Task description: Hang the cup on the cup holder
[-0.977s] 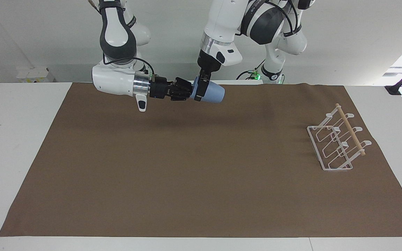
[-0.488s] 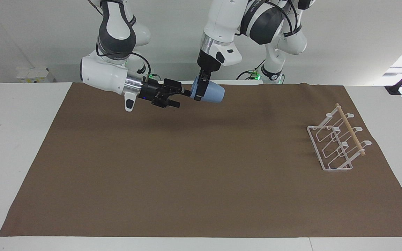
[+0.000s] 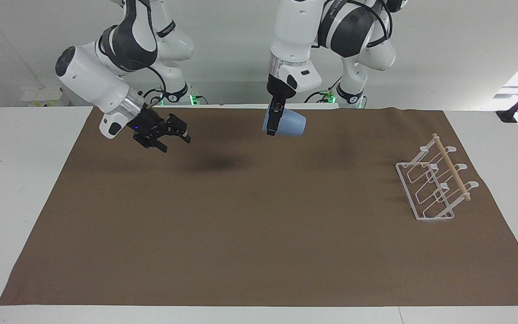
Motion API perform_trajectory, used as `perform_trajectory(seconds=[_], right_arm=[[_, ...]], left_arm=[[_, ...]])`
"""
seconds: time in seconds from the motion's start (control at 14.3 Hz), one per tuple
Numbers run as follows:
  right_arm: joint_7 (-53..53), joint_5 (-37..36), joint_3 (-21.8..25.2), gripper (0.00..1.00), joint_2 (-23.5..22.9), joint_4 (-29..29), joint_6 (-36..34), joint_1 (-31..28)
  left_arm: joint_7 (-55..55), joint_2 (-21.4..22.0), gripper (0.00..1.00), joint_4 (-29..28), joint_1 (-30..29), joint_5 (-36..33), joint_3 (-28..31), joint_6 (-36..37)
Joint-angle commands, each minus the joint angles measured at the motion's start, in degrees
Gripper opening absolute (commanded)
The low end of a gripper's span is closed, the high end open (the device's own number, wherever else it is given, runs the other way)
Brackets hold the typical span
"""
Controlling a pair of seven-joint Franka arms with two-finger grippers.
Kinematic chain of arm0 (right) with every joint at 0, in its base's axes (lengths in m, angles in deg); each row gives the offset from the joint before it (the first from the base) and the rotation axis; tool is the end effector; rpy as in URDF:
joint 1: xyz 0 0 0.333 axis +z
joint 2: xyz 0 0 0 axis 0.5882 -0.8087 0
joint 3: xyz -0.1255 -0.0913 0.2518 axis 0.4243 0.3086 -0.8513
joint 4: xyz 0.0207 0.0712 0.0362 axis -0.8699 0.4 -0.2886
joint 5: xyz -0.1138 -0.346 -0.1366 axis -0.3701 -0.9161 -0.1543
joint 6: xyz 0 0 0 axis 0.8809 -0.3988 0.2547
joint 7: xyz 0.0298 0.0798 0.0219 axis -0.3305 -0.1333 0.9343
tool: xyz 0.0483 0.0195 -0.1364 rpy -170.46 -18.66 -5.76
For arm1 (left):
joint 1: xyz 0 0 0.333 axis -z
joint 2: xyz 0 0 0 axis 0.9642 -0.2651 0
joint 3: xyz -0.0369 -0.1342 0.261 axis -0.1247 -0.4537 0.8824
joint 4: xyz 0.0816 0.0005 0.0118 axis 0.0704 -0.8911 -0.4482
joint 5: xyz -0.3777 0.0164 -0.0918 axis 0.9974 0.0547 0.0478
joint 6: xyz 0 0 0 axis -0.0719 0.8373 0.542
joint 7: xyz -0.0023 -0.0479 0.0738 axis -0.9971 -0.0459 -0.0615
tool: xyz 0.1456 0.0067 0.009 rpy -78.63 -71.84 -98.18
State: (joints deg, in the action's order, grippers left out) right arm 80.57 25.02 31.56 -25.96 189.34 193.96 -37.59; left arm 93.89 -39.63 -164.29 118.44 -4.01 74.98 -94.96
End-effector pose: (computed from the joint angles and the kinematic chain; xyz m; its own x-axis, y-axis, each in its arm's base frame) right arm 0.5227 0.0446 0.4311 0.9999 0.0148 -0.0019 0.0131 -0.9311 -0.3645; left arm 0.4625 -0.4139 0.5359 0.3769 0.9249 -0.0493 0.9257 -0.3743 0.0551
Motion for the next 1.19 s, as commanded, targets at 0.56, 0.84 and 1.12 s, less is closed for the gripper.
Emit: perform_trajectory(seconds=[0.56, 0.84, 1.12], right_arm=[[-0.97, -28.15, -0.65, 0.99, -7.96, -31.05, -27.24, -8.72], [-3.85, -28.00, 5.21, 0.99, -8.33, -32.76, -30.08, -1.26], [-4.40, -26.14, 5.15, 0.99, -4.63, -26.51, -27.53, -2.56]], left_arm=[[-10.00, 2.26, 0.00, -20.54, -11.37, -44.85, 0.22, 1.50], [-0.95, -3.89, 0.00, -20.91, -13.48, -64.63, 0.31, 5.79], [7.15, -9.08, 0.00, -23.18, -16.12, -78.19, 0.31, 10.28]])
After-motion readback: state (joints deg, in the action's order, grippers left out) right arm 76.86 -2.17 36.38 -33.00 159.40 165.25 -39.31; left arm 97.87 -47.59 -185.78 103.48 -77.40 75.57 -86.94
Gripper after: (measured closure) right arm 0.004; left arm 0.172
